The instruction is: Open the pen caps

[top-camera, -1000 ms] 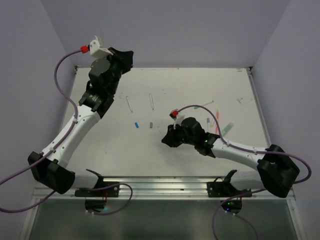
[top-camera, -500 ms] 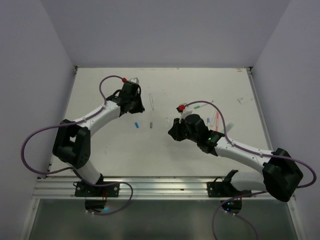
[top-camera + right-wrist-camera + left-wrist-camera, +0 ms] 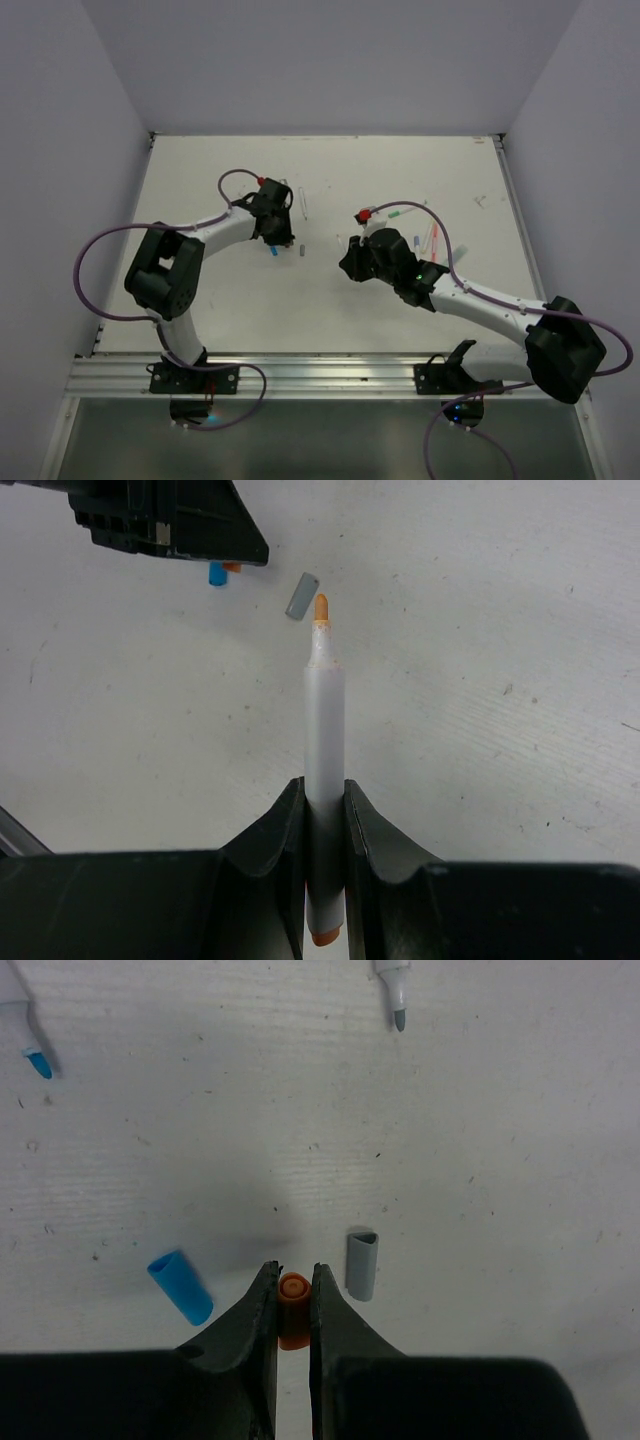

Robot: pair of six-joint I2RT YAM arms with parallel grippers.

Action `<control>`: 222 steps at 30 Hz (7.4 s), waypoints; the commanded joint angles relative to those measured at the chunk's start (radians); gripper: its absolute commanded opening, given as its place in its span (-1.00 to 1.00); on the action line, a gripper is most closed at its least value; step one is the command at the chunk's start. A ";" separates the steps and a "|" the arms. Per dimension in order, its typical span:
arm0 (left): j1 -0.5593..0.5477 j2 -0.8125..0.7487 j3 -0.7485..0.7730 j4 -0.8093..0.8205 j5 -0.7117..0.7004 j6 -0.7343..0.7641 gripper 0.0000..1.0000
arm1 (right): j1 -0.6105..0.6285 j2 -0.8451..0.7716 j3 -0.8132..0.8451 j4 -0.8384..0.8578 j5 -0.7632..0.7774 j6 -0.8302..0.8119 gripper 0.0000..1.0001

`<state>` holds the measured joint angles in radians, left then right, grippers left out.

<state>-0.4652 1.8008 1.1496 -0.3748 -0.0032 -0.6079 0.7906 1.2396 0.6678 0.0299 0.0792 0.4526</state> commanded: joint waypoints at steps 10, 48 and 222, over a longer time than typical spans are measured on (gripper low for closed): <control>-0.015 -0.023 -0.077 0.057 -0.046 -0.007 -0.58 | -0.005 0.040 0.047 0.034 0.005 0.027 -1.00; 0.022 -0.764 -0.261 -0.068 -0.414 0.017 0.89 | -0.017 0.714 0.818 -0.050 0.017 0.061 -1.00; -0.104 -0.357 -0.100 0.260 -0.018 -0.207 -1.00 | 0.016 0.291 0.277 0.183 -0.220 0.034 -0.44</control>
<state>-0.5636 1.4914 1.0302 -0.1429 -0.0124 -0.8021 0.8043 1.5188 0.9039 0.1463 -0.1089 0.4816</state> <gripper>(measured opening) 0.181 0.272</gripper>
